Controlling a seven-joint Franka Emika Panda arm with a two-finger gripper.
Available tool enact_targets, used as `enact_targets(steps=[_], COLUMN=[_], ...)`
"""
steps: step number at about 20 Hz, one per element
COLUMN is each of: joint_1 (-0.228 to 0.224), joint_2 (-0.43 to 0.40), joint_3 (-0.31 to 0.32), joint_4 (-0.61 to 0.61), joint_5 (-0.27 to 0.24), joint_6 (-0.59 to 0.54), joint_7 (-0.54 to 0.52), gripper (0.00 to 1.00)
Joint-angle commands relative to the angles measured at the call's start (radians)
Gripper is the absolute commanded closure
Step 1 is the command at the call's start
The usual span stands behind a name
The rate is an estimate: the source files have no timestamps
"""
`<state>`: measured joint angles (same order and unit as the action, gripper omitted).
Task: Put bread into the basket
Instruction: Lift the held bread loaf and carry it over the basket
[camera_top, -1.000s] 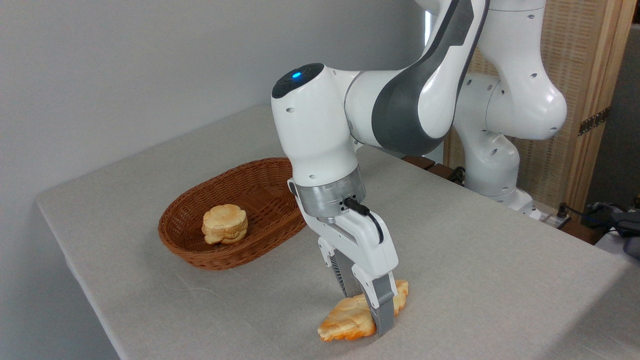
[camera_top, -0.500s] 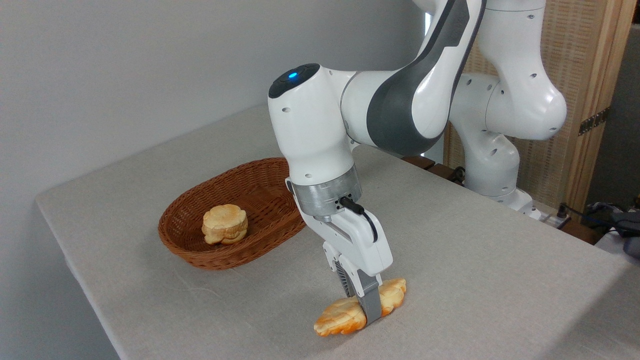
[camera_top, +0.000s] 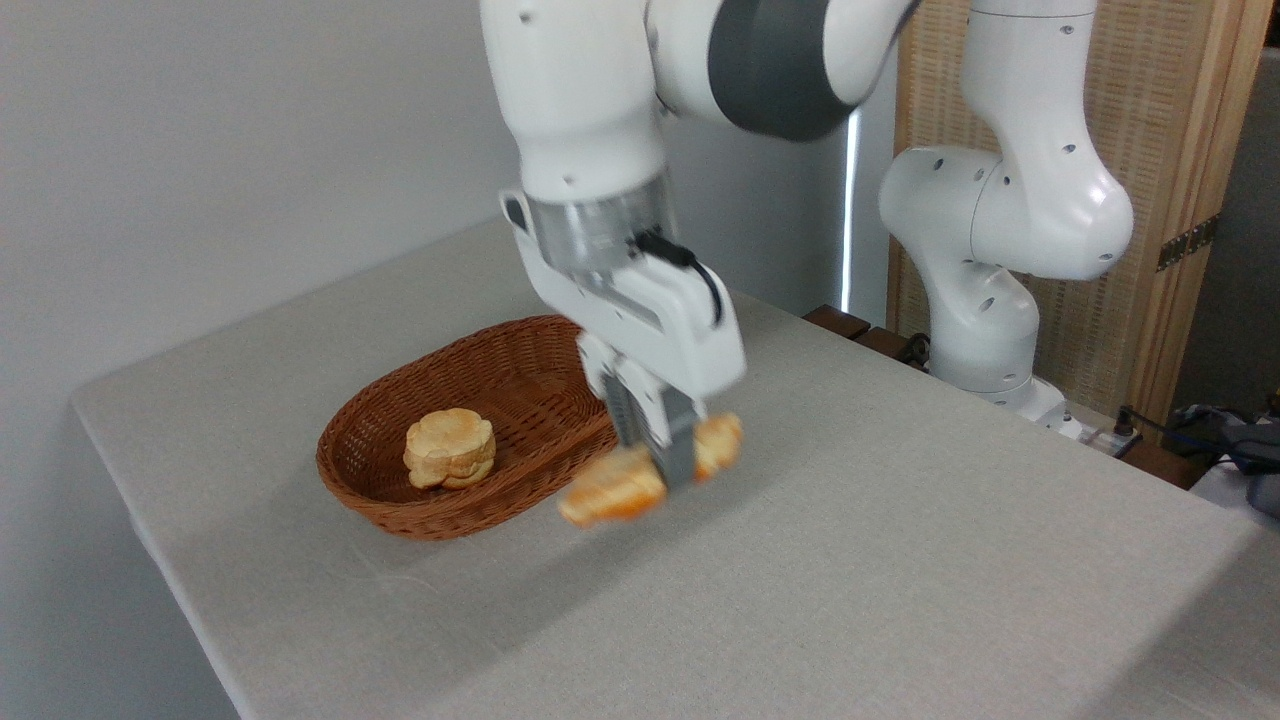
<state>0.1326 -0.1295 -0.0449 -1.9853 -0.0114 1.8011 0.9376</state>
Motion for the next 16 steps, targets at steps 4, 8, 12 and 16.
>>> enact_targets(steps=[4, 8, 12, 16], joint_1=[-0.001, -0.001, -0.001, -0.001], joint_2=[-0.024, -0.018, 0.013, 0.031], joint_3=[-0.254, -0.363, -0.394, -0.429], joint_4=[0.031, 0.031, 0.026, 0.022], joint_5=[-0.180, -0.206, -0.214, -0.252], joint_6=[-0.057, -0.040, -0.037, 0.014], joint_7=[-0.317, -0.416, -0.415, -0.434], gripper=[0.87, 0.86, 0.75, 0.31])
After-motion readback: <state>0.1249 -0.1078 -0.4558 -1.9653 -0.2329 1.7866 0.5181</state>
